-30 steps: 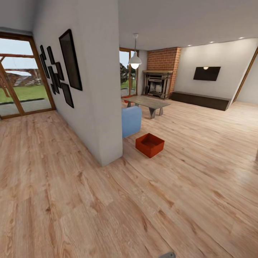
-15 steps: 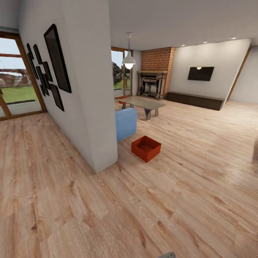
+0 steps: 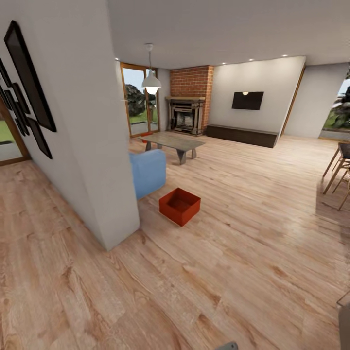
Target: Move the two storage containers from the living room to the garage. In the garage, place one container on the floor and stack the other container on top of it (either order is fine).
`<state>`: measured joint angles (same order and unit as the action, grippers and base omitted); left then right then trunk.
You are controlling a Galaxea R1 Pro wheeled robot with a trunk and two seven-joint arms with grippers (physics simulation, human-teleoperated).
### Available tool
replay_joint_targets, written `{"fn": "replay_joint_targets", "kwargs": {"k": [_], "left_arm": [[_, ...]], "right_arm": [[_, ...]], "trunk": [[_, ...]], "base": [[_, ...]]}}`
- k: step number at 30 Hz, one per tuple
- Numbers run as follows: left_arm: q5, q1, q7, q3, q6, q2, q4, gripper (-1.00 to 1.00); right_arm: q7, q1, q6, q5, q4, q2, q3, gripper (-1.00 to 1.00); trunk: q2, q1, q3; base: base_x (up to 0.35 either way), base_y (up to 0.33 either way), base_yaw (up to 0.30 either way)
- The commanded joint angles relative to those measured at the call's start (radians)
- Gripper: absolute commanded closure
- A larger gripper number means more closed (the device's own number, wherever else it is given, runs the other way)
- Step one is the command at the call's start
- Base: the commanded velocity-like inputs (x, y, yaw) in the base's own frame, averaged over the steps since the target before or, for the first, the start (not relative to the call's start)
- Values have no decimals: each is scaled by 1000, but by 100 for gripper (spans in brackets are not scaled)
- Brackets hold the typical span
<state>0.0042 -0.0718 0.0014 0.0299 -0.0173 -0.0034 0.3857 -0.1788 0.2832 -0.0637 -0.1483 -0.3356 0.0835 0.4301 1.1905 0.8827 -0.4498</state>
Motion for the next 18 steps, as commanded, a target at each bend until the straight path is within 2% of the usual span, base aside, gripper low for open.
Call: {"fn": "replay_joint_targets", "kwargs": {"k": [1,18], "left_arm": [[0,0,0,2,-2,0,0,-100],[0,0,0,2,-1,0,0,-100]], "right_arm": [[-7,1,-5,-10,-2,-1,9,-100],[-7,1,-5,-10,-2,-1,9,-100]], "trunk": [[0,0,-1],[0,0,-1]], "base": [[272,-192,-68],[264,-201,-8]]}}
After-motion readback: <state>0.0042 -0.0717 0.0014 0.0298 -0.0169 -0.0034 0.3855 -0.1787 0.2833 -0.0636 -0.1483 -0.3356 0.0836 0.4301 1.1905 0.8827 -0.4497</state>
